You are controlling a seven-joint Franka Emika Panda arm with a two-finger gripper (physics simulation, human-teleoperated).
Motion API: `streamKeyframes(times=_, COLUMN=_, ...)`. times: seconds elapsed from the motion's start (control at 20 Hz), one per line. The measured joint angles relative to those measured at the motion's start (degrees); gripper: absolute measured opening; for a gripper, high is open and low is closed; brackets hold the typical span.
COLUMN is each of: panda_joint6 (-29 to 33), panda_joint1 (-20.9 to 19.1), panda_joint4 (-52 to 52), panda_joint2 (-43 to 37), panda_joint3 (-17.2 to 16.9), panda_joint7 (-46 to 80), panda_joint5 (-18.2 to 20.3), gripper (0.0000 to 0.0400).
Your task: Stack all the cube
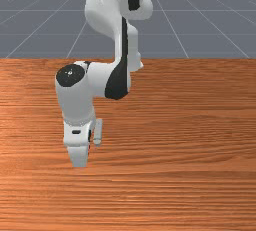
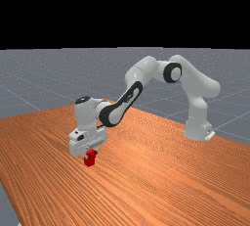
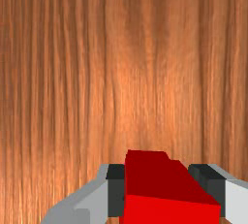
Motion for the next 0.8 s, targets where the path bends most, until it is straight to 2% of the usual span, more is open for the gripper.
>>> streamKeyframes(times=0.2, panda_joint6=-1.3, panda_joint1=0.37, panda_joint4=0.51, panda_joint2=0.17, panda_joint3=-1.23, panda_joint7=0.58, panda_joint5=-1.36, gripper=0.0194)
streamKeyframes(times=0.4, panda_joint6=-1.92, panda_joint1=-0.54, panda_joint4=1.1, panda_joint2=0.44, panda_joint3=-0.76, panda_joint7=-0.46, panda_joint5=-0.68, gripper=0.0194)
streamKeyframes(times=0.55, panda_joint6=-5.29, panda_joint1=-0.57, panda_joint4=5.04, panda_joint2=2.55, panda_joint3=-0.75, panda_joint7=-0.46, panda_joint5=-0.71, gripper=0.0194)
streamKeyframes(times=0.65, panda_joint6=-4.71, panda_joint1=-0.55, panda_joint4=5.21, panda_joint2=2.68, panda_joint3=-0.73, panda_joint7=-0.46, panda_joint5=-0.7, gripper=0.0194)
streamKeyframes(times=0.8, panda_joint6=-0.6, panda_joint1=-0.71, panda_joint4=1.51, panda_joint2=0.84, panda_joint3=-0.53, panda_joint7=-0.71, panda_joint5=-0.44, gripper=0.0194)
